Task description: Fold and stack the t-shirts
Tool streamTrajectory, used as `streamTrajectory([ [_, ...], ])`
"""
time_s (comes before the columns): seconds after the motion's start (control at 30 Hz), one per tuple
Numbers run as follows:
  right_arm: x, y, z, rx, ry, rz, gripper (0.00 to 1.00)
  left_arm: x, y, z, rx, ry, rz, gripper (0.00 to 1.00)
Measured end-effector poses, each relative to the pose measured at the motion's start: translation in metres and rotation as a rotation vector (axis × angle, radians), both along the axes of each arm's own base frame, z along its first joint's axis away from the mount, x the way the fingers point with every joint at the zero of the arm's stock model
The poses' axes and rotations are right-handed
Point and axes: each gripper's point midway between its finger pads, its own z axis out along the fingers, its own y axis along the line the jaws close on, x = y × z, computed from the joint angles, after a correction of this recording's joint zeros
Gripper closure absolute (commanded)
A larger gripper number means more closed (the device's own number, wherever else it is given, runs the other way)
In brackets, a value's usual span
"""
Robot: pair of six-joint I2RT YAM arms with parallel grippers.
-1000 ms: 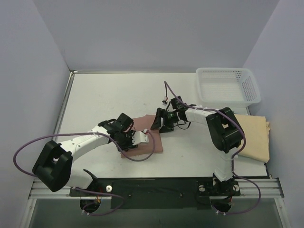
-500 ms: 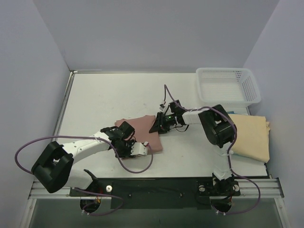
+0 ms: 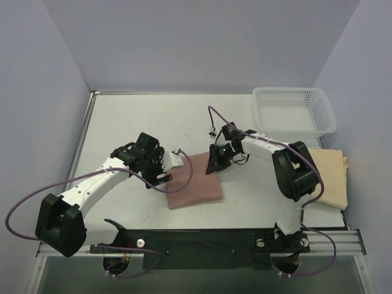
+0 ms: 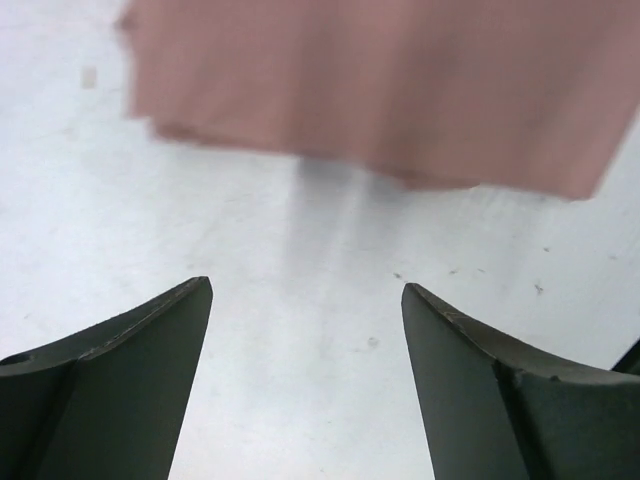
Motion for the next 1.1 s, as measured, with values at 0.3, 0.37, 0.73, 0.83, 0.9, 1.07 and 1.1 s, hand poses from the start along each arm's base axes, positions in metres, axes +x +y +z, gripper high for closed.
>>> streamTrajectory([
  [0.3,-0.029,-0.098,0.043,-0.394,-0.170,0.164,1.00,0.024,0.009,0.044,-0.092,-0.094,0.176,0.10],
  [0.37,-0.035,-0.121,0.050,-0.478,-0.179,0.183,1.00,0.024,0.010,0.044,-0.093,-0.090,0.184,0.09],
  [0.73,-0.048,-0.264,0.118,-0.947,-0.185,0.091,1.00,0.025,0.010,0.044,-0.091,-0.094,0.189,0.08],
  [0.83,-0.053,-0.295,0.137,-1.060,-0.173,0.072,1.00,0.025,0.010,0.044,-0.091,-0.095,0.190,0.08],
  [0.9,-0.054,-0.307,0.150,-1.119,-0.187,0.082,1.00,0.026,0.010,0.044,-0.090,-0.097,0.190,0.08],
  [1.07,-0.047,-0.324,0.181,-1.193,-0.249,0.071,1.00,0.027,0.011,0.045,-0.085,-0.106,0.193,0.07],
  [1.1,-0.043,-0.327,0.188,-1.203,-0.265,0.060,1.00,0.028,0.011,0.045,-0.085,-0.109,0.193,0.07],
])
